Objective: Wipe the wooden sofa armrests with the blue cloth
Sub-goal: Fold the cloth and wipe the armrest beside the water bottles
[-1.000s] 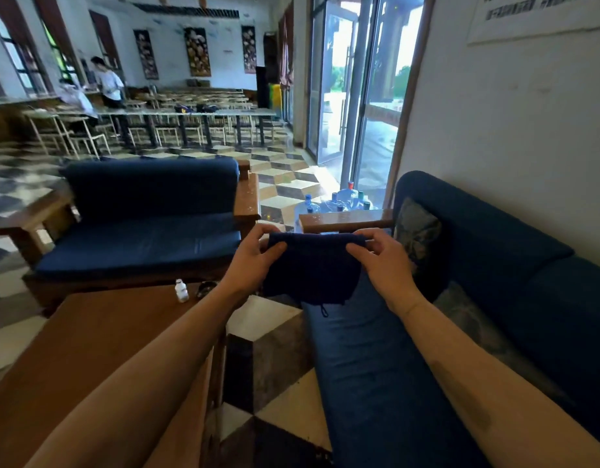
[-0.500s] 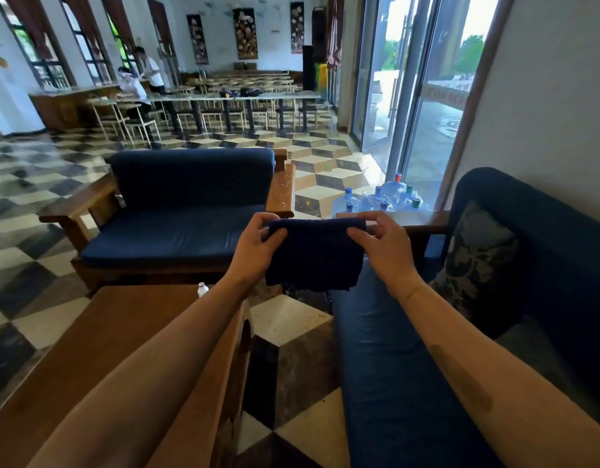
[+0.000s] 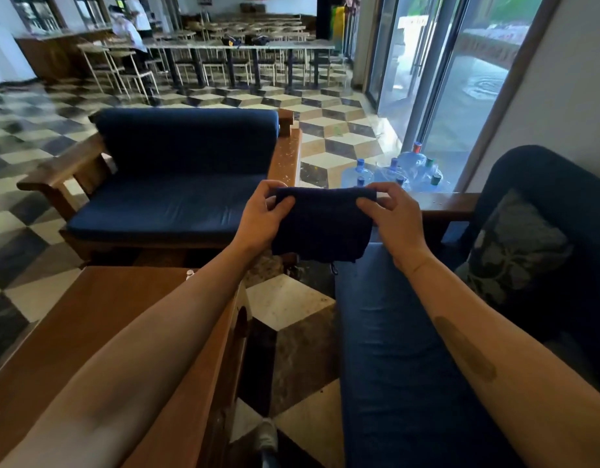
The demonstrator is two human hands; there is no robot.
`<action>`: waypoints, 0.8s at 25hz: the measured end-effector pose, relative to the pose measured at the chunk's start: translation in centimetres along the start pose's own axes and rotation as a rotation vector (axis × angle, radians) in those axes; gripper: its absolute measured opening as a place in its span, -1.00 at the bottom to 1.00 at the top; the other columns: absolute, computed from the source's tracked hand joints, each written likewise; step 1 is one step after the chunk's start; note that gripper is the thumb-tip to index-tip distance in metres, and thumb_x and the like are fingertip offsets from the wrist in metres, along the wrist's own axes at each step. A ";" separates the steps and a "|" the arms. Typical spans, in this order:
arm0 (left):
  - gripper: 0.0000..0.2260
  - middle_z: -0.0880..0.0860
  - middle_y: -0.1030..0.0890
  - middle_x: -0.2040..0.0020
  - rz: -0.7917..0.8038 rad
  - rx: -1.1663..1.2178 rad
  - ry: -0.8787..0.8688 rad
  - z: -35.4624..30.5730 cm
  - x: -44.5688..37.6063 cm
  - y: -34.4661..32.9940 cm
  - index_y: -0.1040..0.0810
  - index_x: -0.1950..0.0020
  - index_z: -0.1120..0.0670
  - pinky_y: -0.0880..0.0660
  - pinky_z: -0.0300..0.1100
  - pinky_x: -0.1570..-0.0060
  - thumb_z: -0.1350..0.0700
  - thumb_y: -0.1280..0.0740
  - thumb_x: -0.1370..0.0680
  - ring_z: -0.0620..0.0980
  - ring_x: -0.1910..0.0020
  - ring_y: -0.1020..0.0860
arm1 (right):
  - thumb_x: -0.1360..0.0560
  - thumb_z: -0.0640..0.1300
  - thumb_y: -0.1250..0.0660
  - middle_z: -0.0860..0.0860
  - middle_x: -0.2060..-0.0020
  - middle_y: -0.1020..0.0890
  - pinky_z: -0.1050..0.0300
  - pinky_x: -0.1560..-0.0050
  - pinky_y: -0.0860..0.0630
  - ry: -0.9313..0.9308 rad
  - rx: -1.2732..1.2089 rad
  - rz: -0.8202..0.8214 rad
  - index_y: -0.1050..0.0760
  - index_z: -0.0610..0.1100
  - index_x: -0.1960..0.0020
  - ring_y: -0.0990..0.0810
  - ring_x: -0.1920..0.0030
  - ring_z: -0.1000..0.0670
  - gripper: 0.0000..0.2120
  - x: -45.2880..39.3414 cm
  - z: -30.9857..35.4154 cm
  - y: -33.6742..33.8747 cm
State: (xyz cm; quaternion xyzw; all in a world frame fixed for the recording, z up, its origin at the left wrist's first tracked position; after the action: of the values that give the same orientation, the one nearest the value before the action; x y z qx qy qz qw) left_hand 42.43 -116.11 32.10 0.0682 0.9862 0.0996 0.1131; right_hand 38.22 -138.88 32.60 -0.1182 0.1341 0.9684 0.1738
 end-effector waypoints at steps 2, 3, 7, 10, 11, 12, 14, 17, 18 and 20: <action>-0.85 0.07 -0.58 -0.17 0.003 0.016 0.000 1.3 -2.9 0.2 -0.42 -0.21 0.01 -0.56 -0.15 0.05 0.13 -0.27 -0.64 0.01 -0.08 -0.58 | -0.53 -0.18 -0.41 -0.09 -0.07 -0.68 -0.04 -0.13 -0.63 -0.005 -0.009 0.004 -0.54 -0.01 -0.09 -0.66 -0.10 -0.07 -0.83 -2.5 -0.9 -1.2; -0.85 0.07 -0.58 -0.16 0.002 0.024 0.000 2.0 -4.4 0.4 -0.42 -0.21 0.03 -0.57 -0.13 0.02 0.13 -0.27 -0.64 0.01 -0.09 -0.58 | -0.53 -0.19 -0.41 -0.09 -0.06 -0.68 -0.01 -0.11 -0.64 -0.006 -0.006 0.005 -0.54 -0.02 -0.10 -0.66 -0.10 -0.07 -0.82 -3.8 -1.3 -2.0; -0.83 0.08 -0.57 -0.18 0.021 0.033 0.015 4.9 -11.4 1.6 -0.42 -0.24 0.04 -0.57 -0.15 0.00 0.13 -0.26 -0.65 0.01 -0.11 -0.57 | -0.55 -0.19 -0.39 -0.08 -0.10 -0.67 0.02 -0.11 -0.64 -0.017 0.023 0.000 -0.52 -0.02 -0.12 -0.66 -0.11 -0.07 -0.82 -9.6 -2.9 -5.3; -0.83 0.06 -0.59 -0.16 0.039 0.030 0.022 7.3 -17.6 2.6 -0.42 -0.23 0.03 -0.57 -0.12 -0.05 0.12 -0.26 -0.65 0.01 -0.11 -0.58 | -0.55 -0.18 -0.38 -0.09 -0.11 -0.67 -0.08 -0.13 -0.63 -0.057 0.057 -0.020 -0.53 -0.04 -0.15 -0.66 -0.11 -0.06 -0.81 -14.5 -4.1 -8.0; -0.83 0.06 -0.58 -0.17 0.044 0.024 0.020 8.1 -19.6 3.0 -0.42 -0.24 0.04 -0.58 -0.10 -0.07 0.12 -0.27 -0.65 0.00 -0.11 -0.58 | -0.55 -0.18 -0.38 -0.10 -0.10 -0.68 -0.11 -0.13 -0.63 -0.066 0.064 -0.023 -0.53 -0.03 -0.14 -0.66 -0.10 -0.07 -0.82 -16.2 -4.5 -8.9; -0.82 0.07 -0.58 -0.18 0.048 0.013 0.024 8.9 -21.4 3.4 -0.42 -0.25 0.05 -0.58 -0.08 -0.09 0.12 -0.27 -0.64 -0.01 -0.11 -0.58 | -0.55 -0.17 -0.39 -0.10 -0.10 -0.68 -0.14 -0.13 -0.63 -0.074 0.071 -0.022 -0.54 0.00 -0.12 -0.67 -0.09 -0.08 -0.83 -17.7 -4.9 -9.7; -0.82 0.08 -0.58 -0.19 0.065 0.018 0.031 10.3 -24.8 3.7 -0.43 -0.24 0.03 -0.57 -0.03 -0.12 0.11 -0.29 -0.64 0.01 -0.13 -0.57 | -0.54 -0.15 -0.40 -0.10 -0.09 -0.69 -0.18 -0.13 -0.62 -0.071 0.080 -0.031 -0.53 0.10 -0.03 -0.67 -0.09 -0.09 -0.83 -20.4 -5.7 -11.1; -0.86 0.12 -0.61 -0.14 0.084 0.077 0.061 12.2 -29.2 4.0 -0.44 -0.17 -0.01 -0.55 -0.05 -0.06 0.12 -0.31 -0.62 0.04 -0.11 -0.58 | -0.53 -0.16 -0.41 -0.09 -0.07 -0.69 -0.17 -0.14 -0.61 -0.087 0.098 -0.062 -0.53 0.08 -0.03 -0.68 -0.08 -0.09 -0.83 -24.0 -6.9 -12.8; -0.86 0.12 -0.61 -0.14 0.088 0.087 0.060 12.6 -30.5 4.0 -0.44 -0.16 -0.02 -0.53 -0.09 -0.02 0.13 -0.31 -0.62 0.03 -0.09 -0.58 | -0.52 -0.17 -0.42 -0.10 -0.05 -0.70 -0.16 -0.13 -0.62 -0.096 0.097 -0.069 -0.53 0.07 -0.04 -0.68 -0.06 -0.08 -0.82 -25.1 -7.2 -13.2; -0.86 0.13 -0.60 -0.13 0.101 0.087 0.062 13.7 -33.1 3.8 -0.43 -0.17 0.00 -0.48 -0.19 0.03 0.13 -0.30 -0.63 -0.01 -0.05 -0.56 | -0.52 -0.17 -0.42 -0.10 0.00 -0.71 -0.15 -0.11 -0.62 -0.120 0.095 -0.075 -0.53 0.09 -0.02 -0.69 -0.02 -0.07 -0.81 -27.3 -8.0 -13.8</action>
State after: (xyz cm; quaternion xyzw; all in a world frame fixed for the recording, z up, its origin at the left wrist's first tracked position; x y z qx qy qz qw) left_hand 78.00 -115.16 26.75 0.1195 0.9879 0.0645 0.0743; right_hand 69.69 -137.17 29.61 -0.0566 0.1649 0.9590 0.2234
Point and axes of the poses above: each hand's wrist, its own x-axis away from the middle knuckle, its own y-axis out of the back of the hand, z = x × y, the point moved 3 cm from there along -x, towards the middle knuckle
